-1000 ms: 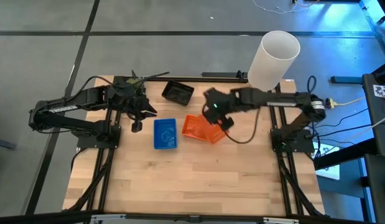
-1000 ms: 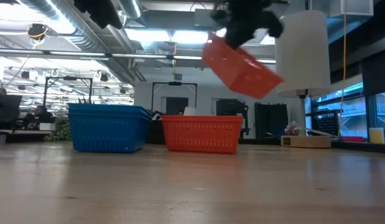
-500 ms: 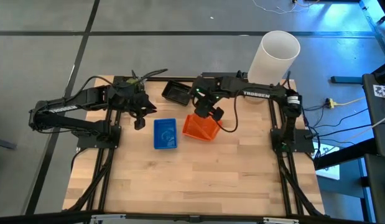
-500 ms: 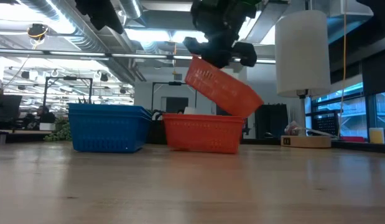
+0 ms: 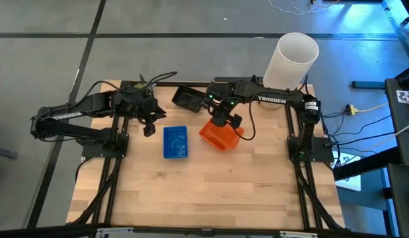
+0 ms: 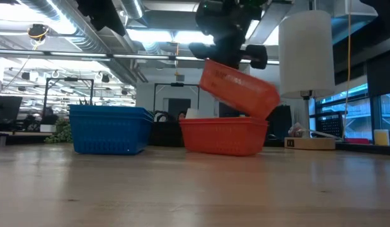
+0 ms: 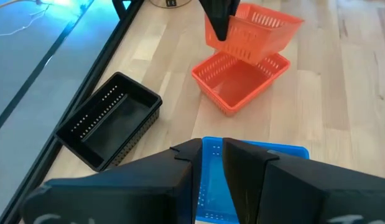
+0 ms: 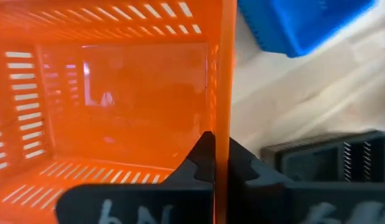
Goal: Stack baskets by color
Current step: Stack the orange bin on the middle orange bin
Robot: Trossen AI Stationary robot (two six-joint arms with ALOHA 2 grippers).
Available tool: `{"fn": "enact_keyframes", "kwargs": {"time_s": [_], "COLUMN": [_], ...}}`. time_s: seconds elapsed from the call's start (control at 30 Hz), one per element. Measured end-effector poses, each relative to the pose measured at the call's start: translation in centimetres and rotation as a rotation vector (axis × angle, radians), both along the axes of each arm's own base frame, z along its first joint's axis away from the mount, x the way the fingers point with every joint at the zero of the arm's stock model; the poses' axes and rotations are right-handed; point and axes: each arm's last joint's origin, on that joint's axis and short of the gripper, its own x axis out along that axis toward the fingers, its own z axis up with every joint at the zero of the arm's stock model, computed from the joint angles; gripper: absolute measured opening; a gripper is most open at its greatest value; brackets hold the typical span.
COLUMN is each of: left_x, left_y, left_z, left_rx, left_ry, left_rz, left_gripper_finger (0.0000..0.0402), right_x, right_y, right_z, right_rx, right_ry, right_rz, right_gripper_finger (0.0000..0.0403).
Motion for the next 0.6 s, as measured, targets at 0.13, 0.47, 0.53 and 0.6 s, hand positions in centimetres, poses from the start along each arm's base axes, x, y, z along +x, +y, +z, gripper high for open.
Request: {"fn": "enact_keyframes", "kwargs": {"time_s": [0.13, 0.47, 0.53, 0.6], "left_x": [0.0, 0.0, 0.0, 0.0], "left_y": [0.0, 0.0, 0.0, 0.0], "left_z": [0.0, 0.0, 0.0, 0.0], "left_rx": [0.000, -0.005, -0.012, -0.022], "left_ry": [0.000, -0.002, -0.004, -0.008], "left_rz": [0.000, 0.003, 0.009, 0.016], "left_gripper_finger": [0.0055, 0.0055, 0.0055, 0.0055], "right_x": [0.4, 0.9, 1.2, 1.3], "right_y": [-0.2, -0.9, -1.0, -1.0], "right_z": [1.2, -0.6, -1.3, -1.8], "right_rx": [-0.017, 0.006, 0.011, 0.015], "right_ry": [-0.041, 0.006, 0.026, 0.044], "right_rz": [-0.061, -0.082, -0.080, -0.077], "right_gripper_finger": [0.0000, 0.0000, 0.0000, 0.0000]}}
